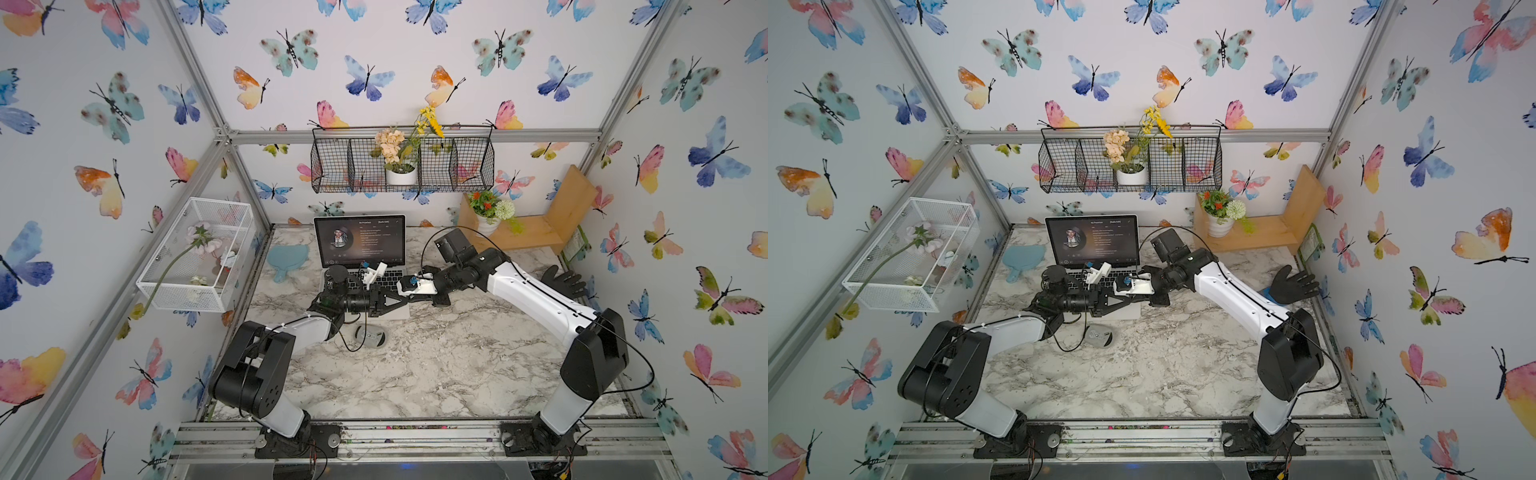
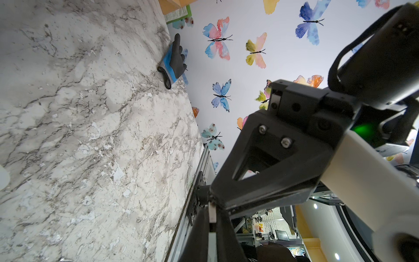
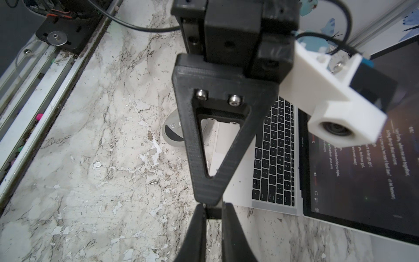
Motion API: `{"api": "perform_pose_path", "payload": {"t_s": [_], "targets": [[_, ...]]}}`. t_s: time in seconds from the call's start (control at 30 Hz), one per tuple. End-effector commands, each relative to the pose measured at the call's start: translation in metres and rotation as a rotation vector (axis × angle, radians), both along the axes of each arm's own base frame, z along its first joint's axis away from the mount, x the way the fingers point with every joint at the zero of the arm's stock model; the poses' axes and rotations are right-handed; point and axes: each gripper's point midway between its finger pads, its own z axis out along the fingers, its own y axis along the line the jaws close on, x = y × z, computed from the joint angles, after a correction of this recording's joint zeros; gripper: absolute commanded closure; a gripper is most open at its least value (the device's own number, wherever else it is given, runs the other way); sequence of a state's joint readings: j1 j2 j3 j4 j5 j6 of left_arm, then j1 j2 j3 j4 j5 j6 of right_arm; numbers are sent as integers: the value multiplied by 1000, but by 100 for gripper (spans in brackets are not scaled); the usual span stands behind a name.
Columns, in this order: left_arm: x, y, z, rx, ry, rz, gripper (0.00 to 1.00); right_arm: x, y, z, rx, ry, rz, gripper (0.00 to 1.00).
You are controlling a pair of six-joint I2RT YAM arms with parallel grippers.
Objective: Remove the wireless mouse receiver from the laptop
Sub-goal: Pick up the USB plug at the center of the board.
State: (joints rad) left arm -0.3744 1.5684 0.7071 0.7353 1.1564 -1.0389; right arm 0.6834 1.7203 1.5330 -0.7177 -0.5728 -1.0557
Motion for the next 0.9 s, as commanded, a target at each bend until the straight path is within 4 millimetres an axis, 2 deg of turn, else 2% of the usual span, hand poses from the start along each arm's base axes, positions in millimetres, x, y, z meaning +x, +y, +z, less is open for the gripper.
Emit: {"api": "perform_pose_path", "payload": {"t_s": [0.0,0.2,0.37,0.5,0.57,0.7,0.8,0.87], "targets": [[1,-2,4,-3,-27,-8,92,-8,5,17,44,0,17,87],[2,-2,7,-5,-34,-7,98,-9,5,16,43,-3,18,86],[2,-2,7,-6,-35,-6,100,-8,4,15,38,-3,9,80],[0,-1,9,-9,-42,-10,100,-5,3,18,45,-20,-20,65],[-1,0,10,-11,-47,-11,100,-3,0,26,53,-50,-46,61],[-1,4,19,-21,-71,-7,100,13,-14,61,146,-179,-207,50],[1,9,28,-30,-100,-3,100,24,-27,113,363,-207,-402,40],[2,12,34,-35,-125,-2,100,49,-49,150,559,-127,-659,32]]}}
